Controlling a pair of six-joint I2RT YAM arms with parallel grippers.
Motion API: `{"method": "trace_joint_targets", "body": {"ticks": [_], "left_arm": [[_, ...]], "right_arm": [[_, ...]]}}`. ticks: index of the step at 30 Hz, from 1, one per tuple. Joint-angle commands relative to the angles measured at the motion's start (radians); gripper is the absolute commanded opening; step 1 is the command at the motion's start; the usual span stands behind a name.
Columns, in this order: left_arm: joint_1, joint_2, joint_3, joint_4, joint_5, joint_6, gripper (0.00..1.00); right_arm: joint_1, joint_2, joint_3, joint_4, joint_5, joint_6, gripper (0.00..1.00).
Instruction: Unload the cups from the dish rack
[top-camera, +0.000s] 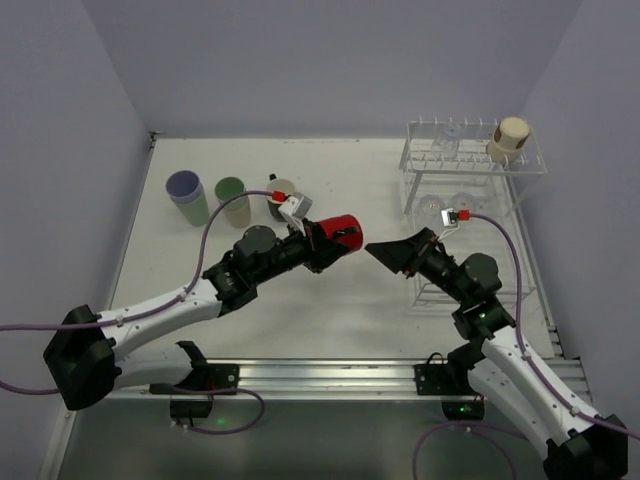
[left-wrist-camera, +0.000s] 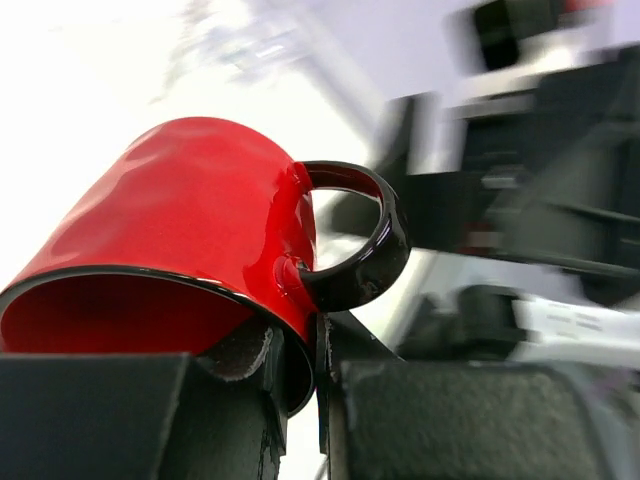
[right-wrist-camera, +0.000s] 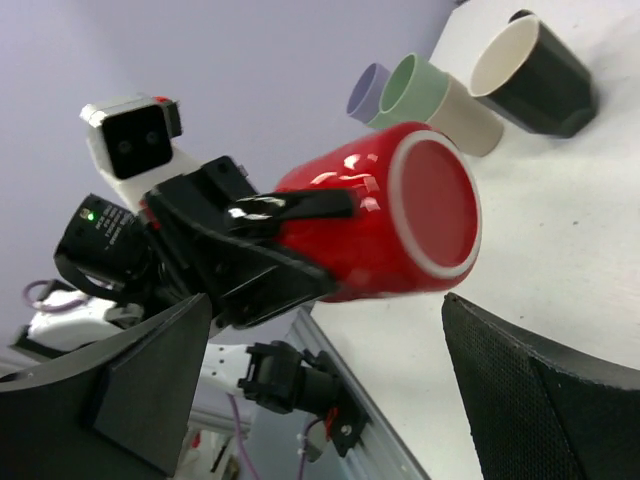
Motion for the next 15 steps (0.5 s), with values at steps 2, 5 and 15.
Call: {"method": "trace_joint_targets", "body": {"ticks": [2, 5, 15], "left_arm": [[0.006, 0.031, 0.176, -0.466, -0.316, 0.196, 0.0], [0.008, 0.149, 0.313, -0.629, -0.364, 0.268, 0.0], [0.074, 0.758, 0.96, -1.019, -0.426, 0.439, 0.0]], "right_arm": [[0.002, -0.06, 0.036, -0.125, 0.117, -0.139, 0.99], [0.002, -0.071, 0.062, -0.231, 0.128, -0.217, 0.99], [0.002, -0.155, 0.097, -0.458, 0.205, -0.374, 0.99]]}}
